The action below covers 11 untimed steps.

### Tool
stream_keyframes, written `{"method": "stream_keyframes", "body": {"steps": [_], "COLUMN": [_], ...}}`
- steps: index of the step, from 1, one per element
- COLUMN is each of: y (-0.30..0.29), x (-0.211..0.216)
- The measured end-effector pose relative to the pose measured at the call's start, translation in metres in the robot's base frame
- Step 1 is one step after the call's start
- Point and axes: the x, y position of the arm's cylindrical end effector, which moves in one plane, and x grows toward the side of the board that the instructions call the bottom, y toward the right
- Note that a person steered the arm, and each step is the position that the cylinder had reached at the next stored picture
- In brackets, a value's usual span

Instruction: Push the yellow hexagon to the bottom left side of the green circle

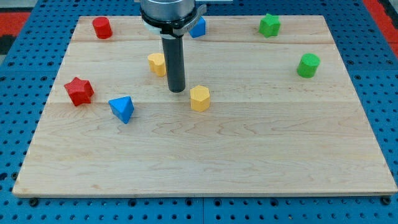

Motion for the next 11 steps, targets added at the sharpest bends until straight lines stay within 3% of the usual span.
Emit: {"method": "stream_keyframes", "body": {"steps": [3, 5, 7, 9, 11], "y": [-0.012, -0.004, 0.142, 0.164, 0.187], "x": [0.001, 0.04, 0.009, 0.02, -0.013]}}
